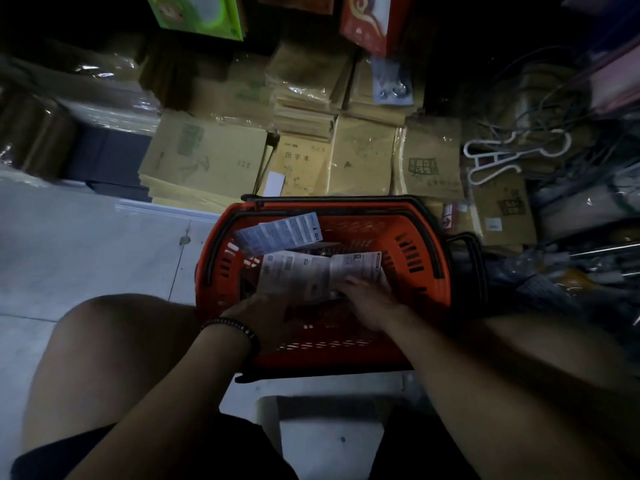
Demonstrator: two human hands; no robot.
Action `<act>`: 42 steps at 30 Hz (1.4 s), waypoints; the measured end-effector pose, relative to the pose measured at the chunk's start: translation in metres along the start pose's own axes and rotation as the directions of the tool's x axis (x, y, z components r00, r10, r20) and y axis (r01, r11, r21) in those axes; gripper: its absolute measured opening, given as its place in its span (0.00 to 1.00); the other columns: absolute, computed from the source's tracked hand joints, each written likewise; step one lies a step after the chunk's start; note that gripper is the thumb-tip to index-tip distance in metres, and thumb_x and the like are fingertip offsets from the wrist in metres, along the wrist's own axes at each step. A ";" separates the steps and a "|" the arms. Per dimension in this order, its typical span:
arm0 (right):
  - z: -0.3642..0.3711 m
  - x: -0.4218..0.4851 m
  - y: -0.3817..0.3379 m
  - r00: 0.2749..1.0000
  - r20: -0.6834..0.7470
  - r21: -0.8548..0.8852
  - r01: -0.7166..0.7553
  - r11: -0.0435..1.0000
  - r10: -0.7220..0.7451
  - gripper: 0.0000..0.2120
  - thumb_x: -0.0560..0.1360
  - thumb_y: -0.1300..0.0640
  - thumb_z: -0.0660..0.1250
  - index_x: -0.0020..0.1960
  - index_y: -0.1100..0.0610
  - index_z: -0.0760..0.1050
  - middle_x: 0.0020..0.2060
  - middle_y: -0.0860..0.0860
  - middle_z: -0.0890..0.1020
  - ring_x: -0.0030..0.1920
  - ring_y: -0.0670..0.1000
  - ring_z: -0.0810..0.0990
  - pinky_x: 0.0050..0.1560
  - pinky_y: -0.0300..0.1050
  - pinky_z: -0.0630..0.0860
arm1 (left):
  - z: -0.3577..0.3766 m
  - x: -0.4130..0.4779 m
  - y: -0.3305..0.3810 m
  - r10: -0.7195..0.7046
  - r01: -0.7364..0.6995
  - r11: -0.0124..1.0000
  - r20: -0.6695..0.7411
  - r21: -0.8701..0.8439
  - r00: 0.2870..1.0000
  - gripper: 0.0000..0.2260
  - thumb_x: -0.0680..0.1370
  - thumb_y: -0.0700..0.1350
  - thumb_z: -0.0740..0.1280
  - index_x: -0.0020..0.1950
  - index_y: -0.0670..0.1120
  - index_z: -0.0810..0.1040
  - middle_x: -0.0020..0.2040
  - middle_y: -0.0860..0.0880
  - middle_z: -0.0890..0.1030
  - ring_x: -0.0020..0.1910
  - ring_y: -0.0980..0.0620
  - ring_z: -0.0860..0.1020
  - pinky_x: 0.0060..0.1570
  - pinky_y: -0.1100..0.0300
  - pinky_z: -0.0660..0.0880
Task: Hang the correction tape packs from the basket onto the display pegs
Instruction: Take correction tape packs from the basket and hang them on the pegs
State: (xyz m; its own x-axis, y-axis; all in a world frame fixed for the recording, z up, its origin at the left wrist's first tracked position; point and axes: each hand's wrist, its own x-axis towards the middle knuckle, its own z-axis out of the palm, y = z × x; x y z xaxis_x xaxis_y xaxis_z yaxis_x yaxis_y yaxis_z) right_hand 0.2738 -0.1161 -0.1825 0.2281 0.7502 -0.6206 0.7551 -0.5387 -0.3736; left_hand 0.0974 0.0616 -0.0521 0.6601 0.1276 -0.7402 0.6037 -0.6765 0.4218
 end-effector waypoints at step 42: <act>-0.231 -0.249 -0.145 0.479 -0.864 0.381 0.423 0.822 0.154 0.05 0.82 0.52 0.70 0.48 0.43 0.81 0.42 0.33 0.85 0.46 0.34 0.83 0.40 0.32 0.77 | -0.116 -0.175 0.132 -0.037 -0.542 -0.105 -0.541 -0.834 0.840 0.15 0.82 0.36 0.67 0.67 0.49 0.77 0.59 0.38 0.86 0.52 0.36 0.85 0.54 0.35 0.81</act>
State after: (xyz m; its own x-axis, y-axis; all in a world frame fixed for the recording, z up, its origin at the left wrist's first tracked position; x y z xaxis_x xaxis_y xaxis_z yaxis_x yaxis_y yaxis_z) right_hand 0.2497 -0.1362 0.1848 0.7566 0.6080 0.2405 0.4828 -0.2715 -0.8326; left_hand 0.1137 0.0338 0.1938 0.7741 0.5248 -0.3540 -0.0483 0.6065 0.7936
